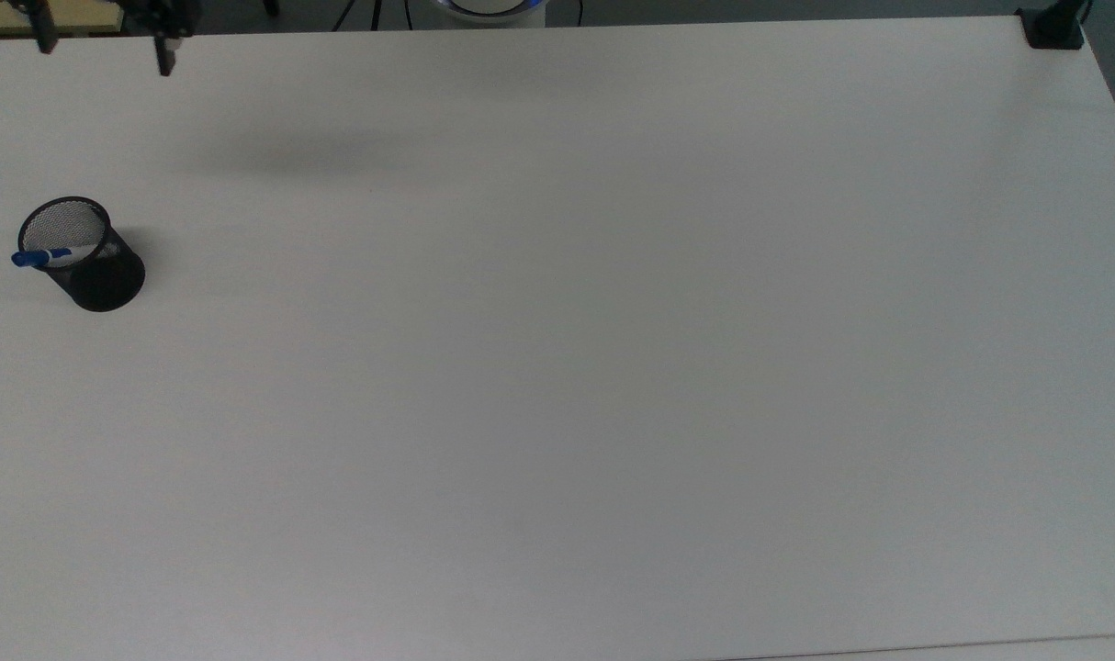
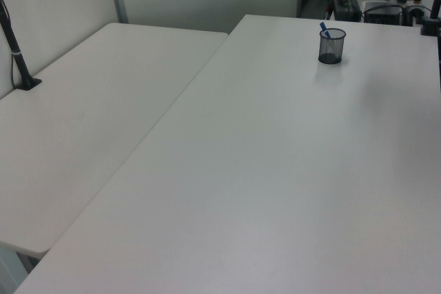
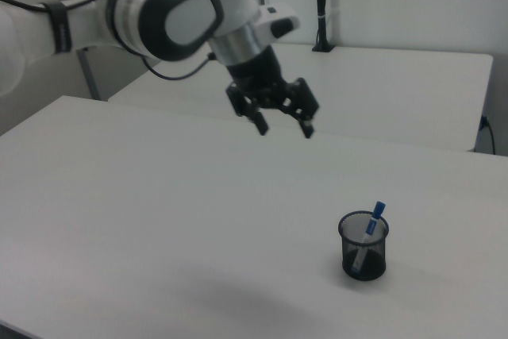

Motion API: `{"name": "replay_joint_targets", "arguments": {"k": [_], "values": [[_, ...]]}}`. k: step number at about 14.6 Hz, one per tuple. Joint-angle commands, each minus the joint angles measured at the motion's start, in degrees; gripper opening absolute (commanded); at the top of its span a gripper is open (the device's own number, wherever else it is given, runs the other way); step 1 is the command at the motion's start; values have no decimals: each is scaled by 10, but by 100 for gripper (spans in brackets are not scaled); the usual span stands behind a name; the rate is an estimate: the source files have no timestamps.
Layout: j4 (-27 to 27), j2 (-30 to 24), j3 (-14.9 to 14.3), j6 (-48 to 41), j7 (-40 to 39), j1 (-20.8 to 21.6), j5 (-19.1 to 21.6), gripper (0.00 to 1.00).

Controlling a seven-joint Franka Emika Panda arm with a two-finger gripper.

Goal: Remove the marker
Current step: 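Move the gripper over the black mesh cup and lower onto the marker, then grasp the blue-capped marker and lift it up out of the cup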

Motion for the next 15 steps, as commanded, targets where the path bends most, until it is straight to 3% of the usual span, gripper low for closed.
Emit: {"name": "replay_joint_targets", "arguments": {"k": [1, 5, 10, 15], "values": [[-38, 54, 0, 148, 23, -35, -2, 100], [-39, 129, 0, 260, 70, -63, 0, 100], [-39, 178, 0, 333, 138, -67, 0, 100], [-35, 212, 0, 404, 182, -67, 9, 73]]}}
